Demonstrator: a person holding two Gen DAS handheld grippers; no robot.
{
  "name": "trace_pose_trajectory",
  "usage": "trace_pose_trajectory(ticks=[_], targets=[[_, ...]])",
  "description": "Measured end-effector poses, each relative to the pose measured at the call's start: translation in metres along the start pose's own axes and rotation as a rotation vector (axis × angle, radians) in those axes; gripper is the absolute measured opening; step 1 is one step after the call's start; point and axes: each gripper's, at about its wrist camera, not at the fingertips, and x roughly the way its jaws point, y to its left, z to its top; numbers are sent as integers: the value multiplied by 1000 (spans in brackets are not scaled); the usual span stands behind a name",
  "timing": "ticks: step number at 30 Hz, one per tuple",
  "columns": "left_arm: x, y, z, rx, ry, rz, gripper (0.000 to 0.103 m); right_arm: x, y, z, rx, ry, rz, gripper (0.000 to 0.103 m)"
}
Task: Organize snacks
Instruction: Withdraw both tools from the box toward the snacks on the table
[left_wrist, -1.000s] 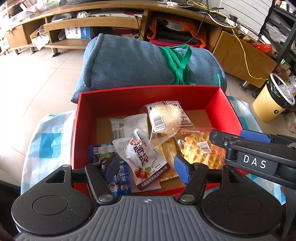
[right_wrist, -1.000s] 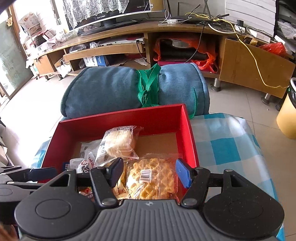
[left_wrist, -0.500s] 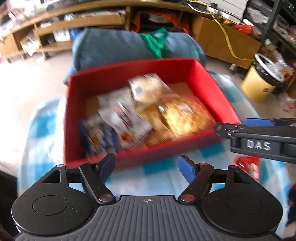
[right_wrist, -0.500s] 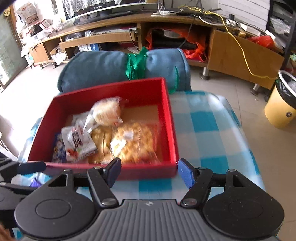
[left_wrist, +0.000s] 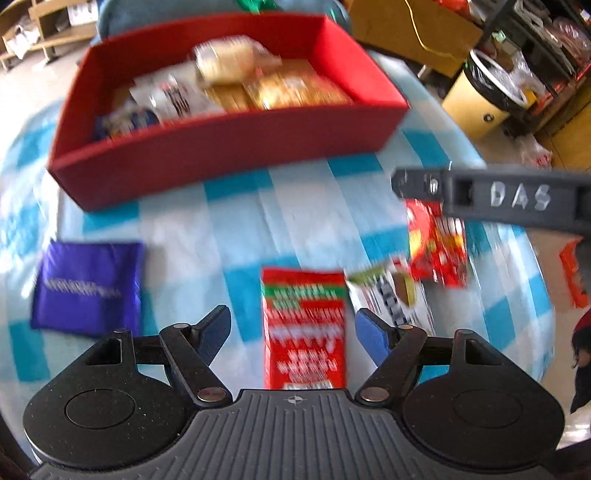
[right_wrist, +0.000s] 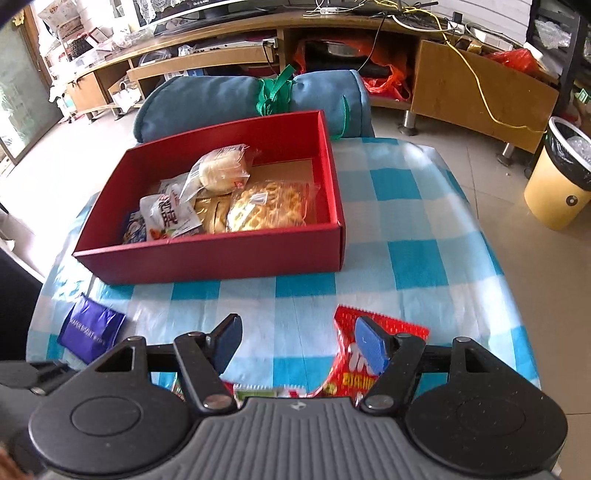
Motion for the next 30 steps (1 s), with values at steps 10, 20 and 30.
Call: trace_pose_trajectory(ticks=[10, 20, 30], targets=[[22, -18, -19, 18, 34, 61, 68, -3, -6, -19, 5, 39, 36, 63], [9, 4, -18, -41, 26, 21, 41, 1, 7, -45, -20, 107, 34, 64], [24, -25, -21, 60, -7, 91, 64, 0, -5, -41, 45, 99, 26, 64]])
